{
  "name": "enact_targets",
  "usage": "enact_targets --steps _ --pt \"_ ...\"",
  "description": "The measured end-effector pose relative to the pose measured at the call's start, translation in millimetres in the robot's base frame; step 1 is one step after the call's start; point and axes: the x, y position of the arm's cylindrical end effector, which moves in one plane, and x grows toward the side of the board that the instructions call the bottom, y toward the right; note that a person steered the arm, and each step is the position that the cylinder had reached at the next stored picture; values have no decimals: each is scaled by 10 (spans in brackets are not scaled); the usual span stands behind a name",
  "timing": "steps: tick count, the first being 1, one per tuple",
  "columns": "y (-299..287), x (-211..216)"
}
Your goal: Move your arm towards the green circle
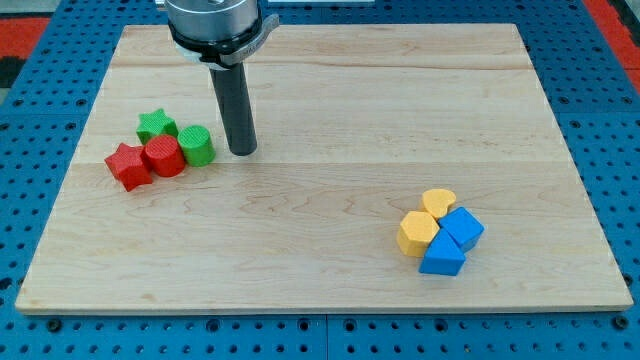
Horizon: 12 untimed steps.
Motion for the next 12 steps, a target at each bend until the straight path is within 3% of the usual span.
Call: enact_targets --steps 6,9,10,11,12 --pt "-142 -19" --pt "-113 233" --pt "-19 606" --pt "-321 692" --pt "-359 470"
